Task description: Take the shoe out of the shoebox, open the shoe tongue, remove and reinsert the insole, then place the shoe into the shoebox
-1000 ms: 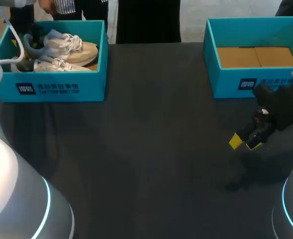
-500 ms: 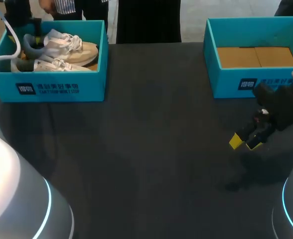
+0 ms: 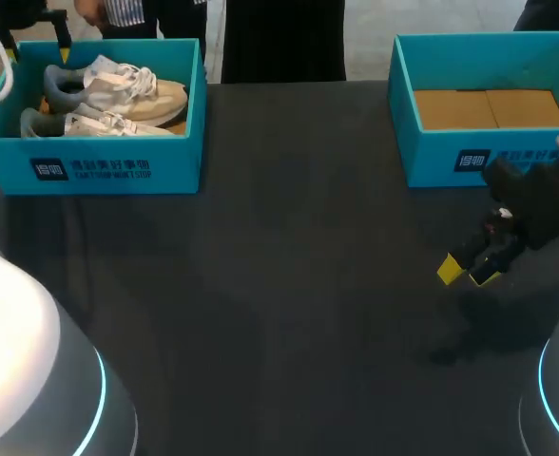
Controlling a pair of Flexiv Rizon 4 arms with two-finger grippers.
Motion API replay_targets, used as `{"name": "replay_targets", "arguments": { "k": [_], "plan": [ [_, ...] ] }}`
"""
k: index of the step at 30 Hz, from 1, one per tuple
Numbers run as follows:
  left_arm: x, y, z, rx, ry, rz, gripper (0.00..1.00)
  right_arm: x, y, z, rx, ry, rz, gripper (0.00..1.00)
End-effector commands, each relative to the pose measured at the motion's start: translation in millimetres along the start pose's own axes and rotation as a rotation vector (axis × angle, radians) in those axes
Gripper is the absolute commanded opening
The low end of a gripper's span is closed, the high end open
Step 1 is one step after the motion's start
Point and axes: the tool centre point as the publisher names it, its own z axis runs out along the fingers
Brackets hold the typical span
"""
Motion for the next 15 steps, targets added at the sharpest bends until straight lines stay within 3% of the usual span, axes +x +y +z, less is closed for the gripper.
{"name": "replay_targets", "arguments": {
  "k": [1,15],
  "plan": [
    [1.8,-33.1,-13.2,-0.041,-0.004,-0.015,1.0,0.3,-0.4,0.7,0.0,-0.002,0.001,1.0],
    [6.4,-89.6,-28.8,-0.031,-0.007,0.01,1.0,0.3,-0.4,0.7,0.0,-0.002,0.001,1.0]
  ]
}}
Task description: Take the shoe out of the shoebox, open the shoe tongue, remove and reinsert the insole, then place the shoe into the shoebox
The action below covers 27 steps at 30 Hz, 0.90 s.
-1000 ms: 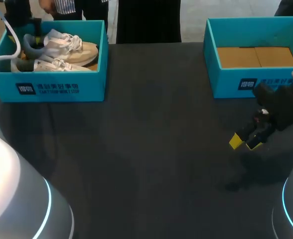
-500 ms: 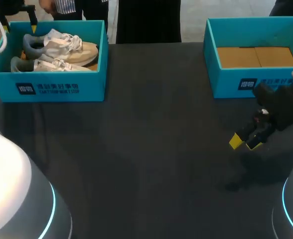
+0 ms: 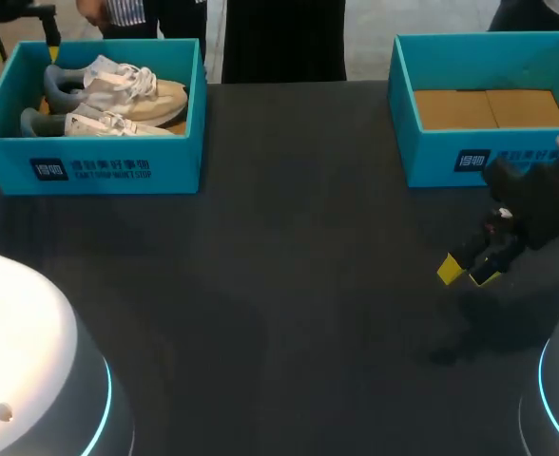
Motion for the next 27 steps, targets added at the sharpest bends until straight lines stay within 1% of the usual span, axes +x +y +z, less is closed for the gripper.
{"name": "replay_targets", "arguments": {
  "k": [1,11,17,27],
  "plan": [
    [0.9,-42.5,-0.3,-0.1,0.007,0.012,1.0,0.4,-0.4,0.7,0.0,-0.002,0.001,1.0],
    [0.6,-79.2,5.0,-0.094,0.012,0.031,1.0,0.4,-0.4,0.7,0.0,-0.002,0.001,1.0],
    [5.8,-92.1,10.9,-0.093,0.02,0.03,1.0,0.4,-0.4,0.7,0.0,-0.002,0.001,1.0],
    [11.3,-104.6,23.5,-0.087,0.037,0.037,1.0,0.4,-0.4,0.7,0.0,-0.002,0.001,1.0]
  ]
}}
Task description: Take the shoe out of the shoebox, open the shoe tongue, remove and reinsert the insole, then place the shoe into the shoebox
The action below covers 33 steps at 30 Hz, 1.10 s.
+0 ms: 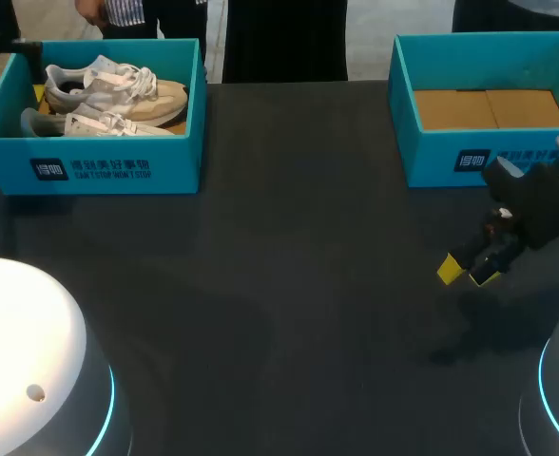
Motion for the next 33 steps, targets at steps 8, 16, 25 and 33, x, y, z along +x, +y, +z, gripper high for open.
{"name": "replay_targets", "arguments": {
  "k": [8,16,25,33],
  "plan": [
    [0.9,1.3,20.9,-0.131,0.028,-0.009,1.0,0.4,-0.4,0.7,0.0,-0.002,0.001,1.0],
    [4.1,12.3,37.0,-0.108,0.022,-0.027,1.0,0.4,-0.4,0.7,0.0,-0.002,0.001,1.0],
    [0.9,29.8,42.7,-0.099,0.021,-0.039,1.0,0.4,-0.4,0.7,0.0,-0.002,0.001,1.0],
    [-2.4,36.3,60.5,-0.073,0.047,-0.029,1.0,0.4,-0.4,0.7,0.0,-0.002,0.001,1.0]
  ]
}}
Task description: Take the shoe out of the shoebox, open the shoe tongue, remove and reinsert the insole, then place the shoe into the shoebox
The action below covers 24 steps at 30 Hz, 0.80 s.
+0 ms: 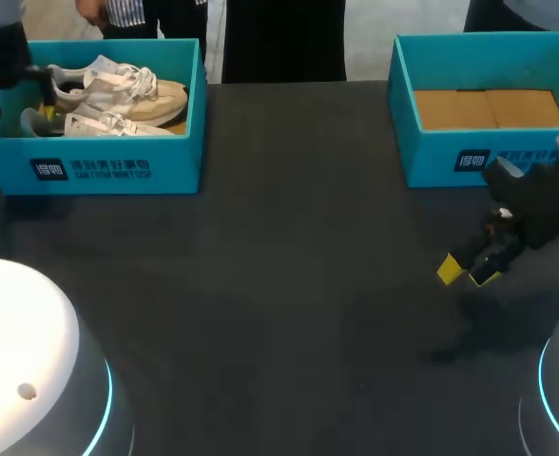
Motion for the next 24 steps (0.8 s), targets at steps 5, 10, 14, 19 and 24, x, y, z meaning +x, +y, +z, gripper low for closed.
{"name": "replay_targets", "arguments": {
  "k": [5,10,14,19,24],
  "plan": [
    [-4.3,8.5,17.1,0.031,0.016,0.007,1.0,0.4,-0.4,0.7,0.0,-0.002,0.001,1.0],
    [-5.2,11.2,25.1,0.043,0.028,0.009,1.0,0.4,-0.4,0.7,0.0,-0.002,0.001,1.0],
    [-5.3,12.1,30.3,0.045,0.038,0.019,1.0,0.4,-0.4,0.7,0.0,-0.002,0.001,1.0],
    [-6.4,12.4,36.9,0.048,0.049,0.025,1.0,0.4,-0.4,0.7,0.0,-0.002,0.001,1.0],
    [-7.5,12.4,41.9,0.052,0.05,0.031,0.99,0.4,-0.4,0.7,0.0,-0.002,0.001,1.0]
  ]
}}
